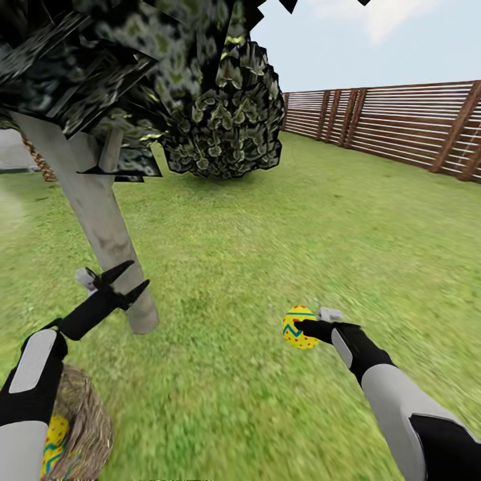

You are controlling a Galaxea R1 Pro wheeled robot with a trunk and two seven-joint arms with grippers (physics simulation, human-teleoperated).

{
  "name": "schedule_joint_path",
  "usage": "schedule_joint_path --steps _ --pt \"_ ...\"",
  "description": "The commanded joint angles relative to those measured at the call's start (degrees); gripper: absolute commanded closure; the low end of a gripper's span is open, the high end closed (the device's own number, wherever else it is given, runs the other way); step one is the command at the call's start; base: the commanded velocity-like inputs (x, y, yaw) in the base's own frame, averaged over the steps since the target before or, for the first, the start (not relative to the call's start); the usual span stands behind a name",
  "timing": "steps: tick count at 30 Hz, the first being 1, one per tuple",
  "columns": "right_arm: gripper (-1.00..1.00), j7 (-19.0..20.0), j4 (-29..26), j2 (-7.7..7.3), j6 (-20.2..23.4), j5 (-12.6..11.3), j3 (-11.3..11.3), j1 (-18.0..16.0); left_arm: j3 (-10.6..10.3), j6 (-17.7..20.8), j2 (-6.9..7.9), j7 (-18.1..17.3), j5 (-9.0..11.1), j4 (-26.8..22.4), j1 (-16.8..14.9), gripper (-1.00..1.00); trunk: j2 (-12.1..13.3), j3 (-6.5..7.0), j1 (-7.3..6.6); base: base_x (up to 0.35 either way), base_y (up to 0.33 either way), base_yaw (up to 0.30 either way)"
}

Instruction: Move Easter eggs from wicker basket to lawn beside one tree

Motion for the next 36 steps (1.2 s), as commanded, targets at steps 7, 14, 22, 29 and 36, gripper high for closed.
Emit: schedule_joint_path --steps 7,14,22,29,36 --pt "1.00 -5.8 2.5 5.08 -6.1 6.8 -0.2 0.0 0.1 -0.1 0.97 -0.3 5.0 -4.7 5.0 -1.00 0.0 -0.07 0.00 0.000 0.000 0.231" --pt "1.00 -9.7 4.6 7.92 -9.5 10.4 -0.2 0.0 0.1 0.0 1.15 -0.4 5.2 -4.9 5.0 -1.00 0.0 -0.28 0.00 0.000 0.000 0.266" --pt "1.00 -9.7 5.0 8.53 -9.5 10.5 -0.2 0.0 0.2 0.0 1.19 -0.4 5.3 -4.9 5.0 -1.00 0.0 -0.52 0.00 0.000 0.000 0.268" --pt "1.00 -9.7 5.6 8.71 -9.5 10.5 -0.2 0.0 0.2 -0.1 1.19 -0.4 5.3 -4.9 5.0 -1.00 0.0 -0.74 0.00 0.000 0.000 0.269" --pt "1.00 -9.6 5.6 8.79 -9.6 10.5 -0.2 0.0 0.2 -0.1 1.19 -0.4 5.3 -4.9 5.0 -1.00 0.0 -0.95 0.00 0.000 0.000 0.269"
